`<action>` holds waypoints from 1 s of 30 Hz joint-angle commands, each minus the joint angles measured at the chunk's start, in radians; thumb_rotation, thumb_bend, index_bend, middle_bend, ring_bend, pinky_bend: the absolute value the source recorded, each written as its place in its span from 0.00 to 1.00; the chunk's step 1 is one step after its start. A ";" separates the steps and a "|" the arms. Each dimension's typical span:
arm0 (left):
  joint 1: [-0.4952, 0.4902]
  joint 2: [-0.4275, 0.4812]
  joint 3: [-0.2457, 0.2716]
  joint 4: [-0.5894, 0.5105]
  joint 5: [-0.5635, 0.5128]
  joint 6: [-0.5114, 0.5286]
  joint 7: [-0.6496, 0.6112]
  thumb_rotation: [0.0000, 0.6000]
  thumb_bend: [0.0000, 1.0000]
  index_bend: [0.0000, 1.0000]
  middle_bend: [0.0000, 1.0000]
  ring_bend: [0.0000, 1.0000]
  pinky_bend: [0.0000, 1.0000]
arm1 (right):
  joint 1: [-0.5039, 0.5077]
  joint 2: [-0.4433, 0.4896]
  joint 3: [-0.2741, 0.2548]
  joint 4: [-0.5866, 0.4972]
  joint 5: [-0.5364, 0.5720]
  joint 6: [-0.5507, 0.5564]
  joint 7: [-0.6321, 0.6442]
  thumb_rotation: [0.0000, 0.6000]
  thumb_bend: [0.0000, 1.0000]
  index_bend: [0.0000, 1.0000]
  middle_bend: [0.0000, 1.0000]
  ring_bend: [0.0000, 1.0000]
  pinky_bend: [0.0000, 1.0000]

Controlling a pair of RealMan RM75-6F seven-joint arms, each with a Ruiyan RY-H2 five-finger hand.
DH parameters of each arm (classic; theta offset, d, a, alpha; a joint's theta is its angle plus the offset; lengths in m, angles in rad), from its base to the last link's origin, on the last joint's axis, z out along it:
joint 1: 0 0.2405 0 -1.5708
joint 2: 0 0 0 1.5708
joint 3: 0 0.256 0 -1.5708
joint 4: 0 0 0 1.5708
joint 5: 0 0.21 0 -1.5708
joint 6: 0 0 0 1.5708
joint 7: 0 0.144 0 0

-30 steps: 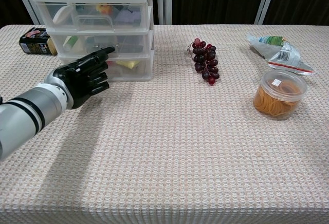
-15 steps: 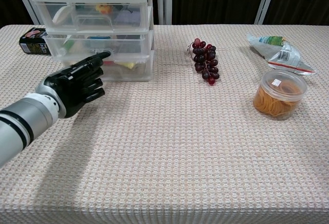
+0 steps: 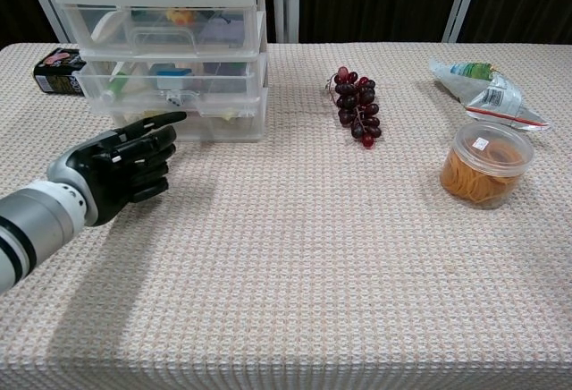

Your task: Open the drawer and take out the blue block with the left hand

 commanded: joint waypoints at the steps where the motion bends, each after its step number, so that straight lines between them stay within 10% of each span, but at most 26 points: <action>1: 0.033 0.040 0.062 -0.081 -0.009 0.144 0.225 1.00 0.51 0.17 0.86 0.96 1.00 | 0.000 -0.001 0.000 0.006 -0.001 0.001 0.006 1.00 0.20 0.00 0.02 0.00 0.00; 7: 0.034 0.174 0.183 -0.109 0.222 0.317 0.631 1.00 0.50 0.31 0.85 0.95 1.00 | -0.001 -0.004 -0.001 0.019 0.001 0.001 0.018 1.00 0.20 0.00 0.02 0.00 0.00; 12: 0.005 0.298 0.172 -0.194 0.302 0.335 0.789 1.00 0.45 0.33 0.85 0.95 1.00 | 0.000 -0.009 -0.003 0.029 -0.008 0.006 0.029 1.00 0.20 0.00 0.02 0.00 0.00; 30: -0.163 0.336 0.086 -0.094 0.107 0.112 0.938 1.00 0.30 0.27 0.84 0.94 1.00 | -0.019 -0.010 -0.003 0.057 0.004 0.027 0.057 1.00 0.20 0.00 0.02 0.00 0.00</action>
